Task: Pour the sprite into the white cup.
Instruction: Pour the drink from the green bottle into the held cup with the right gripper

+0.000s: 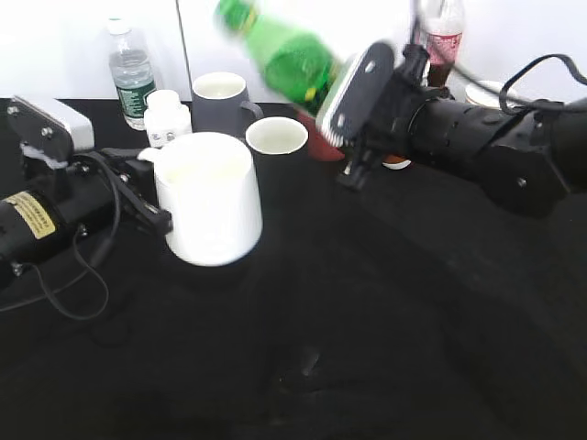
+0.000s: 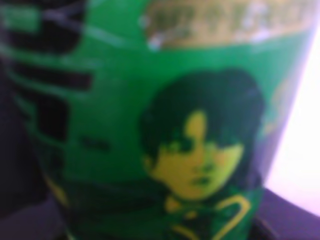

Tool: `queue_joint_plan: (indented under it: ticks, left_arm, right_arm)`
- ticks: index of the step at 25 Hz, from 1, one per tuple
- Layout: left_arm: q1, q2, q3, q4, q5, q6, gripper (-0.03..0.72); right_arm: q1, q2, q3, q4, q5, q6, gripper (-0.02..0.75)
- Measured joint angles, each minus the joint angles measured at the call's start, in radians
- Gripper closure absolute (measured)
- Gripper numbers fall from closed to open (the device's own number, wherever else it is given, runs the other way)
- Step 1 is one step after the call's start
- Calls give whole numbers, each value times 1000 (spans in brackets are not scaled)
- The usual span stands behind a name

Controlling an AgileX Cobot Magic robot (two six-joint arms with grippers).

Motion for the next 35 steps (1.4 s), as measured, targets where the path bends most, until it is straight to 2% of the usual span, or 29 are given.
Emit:
queue_joint_plan:
  ticks: [2,7,15,18,35]
  left_arm:
    - [0,0,0,8,1,-1,623]
    - [0,0,0,33,1,-2,623]
    - [0,0,0,13,1,53,624]
    - [0,0,0,9,2,56,624]
    - [0,0,0,-41,9,60,624]
  right_arm:
    - [0,0,0,58,5,-199,344]
    - [0,0,0,135,-15,-516,344]
    - [0,0,0,233,-98,-806,360]
    - [0,0,0,274,-126,-842,360]
    - [0,0,-1,298,-196,-953,362]
